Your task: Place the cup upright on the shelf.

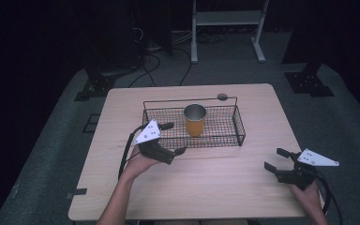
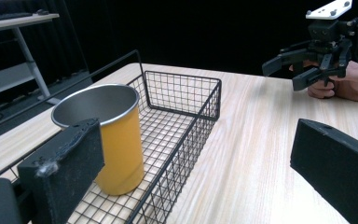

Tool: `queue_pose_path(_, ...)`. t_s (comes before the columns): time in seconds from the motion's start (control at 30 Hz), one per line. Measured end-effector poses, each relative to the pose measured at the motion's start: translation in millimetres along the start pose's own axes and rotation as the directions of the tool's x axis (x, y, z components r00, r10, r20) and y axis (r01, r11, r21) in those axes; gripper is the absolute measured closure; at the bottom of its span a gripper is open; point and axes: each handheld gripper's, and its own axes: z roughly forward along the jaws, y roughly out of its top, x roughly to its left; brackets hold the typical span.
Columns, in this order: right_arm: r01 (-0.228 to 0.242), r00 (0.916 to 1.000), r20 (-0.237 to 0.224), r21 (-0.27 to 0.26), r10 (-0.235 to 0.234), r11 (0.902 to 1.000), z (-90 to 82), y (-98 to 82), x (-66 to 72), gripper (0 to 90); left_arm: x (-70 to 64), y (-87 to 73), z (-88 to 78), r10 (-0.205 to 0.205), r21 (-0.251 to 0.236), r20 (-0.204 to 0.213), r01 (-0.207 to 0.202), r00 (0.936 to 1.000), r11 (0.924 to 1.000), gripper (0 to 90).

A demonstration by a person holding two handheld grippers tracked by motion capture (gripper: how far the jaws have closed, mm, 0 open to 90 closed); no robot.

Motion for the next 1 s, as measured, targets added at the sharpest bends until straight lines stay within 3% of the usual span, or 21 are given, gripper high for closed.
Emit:
queue_pose_path(0.43, 0.005, 1.0000, 0.001, 0.004, -0.005, 1.0000, 0.4, 0.0, 0.3, 14.4, -11.3, -11.2, -6.6, -0.013, -0.010, 0.000, 0.013, 0.9999, 0.9999, 2.0)
queue_pose_path(0.63, 0.000, 1.0000, 0.000, 0.002, 0.000, 1.0000, 0.2, 0.1, -0.1, 14.4, -18.1, -17.0, -10.3, 0.002, -0.006, -0.002, -0.002, 1.0000, 1.0000, 2.0)
queue_pose_path(1.0, 0.002, 1.0000, 0.001, 0.006, -0.002, 1.0000, 0.3, 0.0, 0.1, 14.4, -31.8, -36.7, -19.9, -0.034, -0.033, -0.005, 0.034, 0.9994, 0.9989, 2.0)
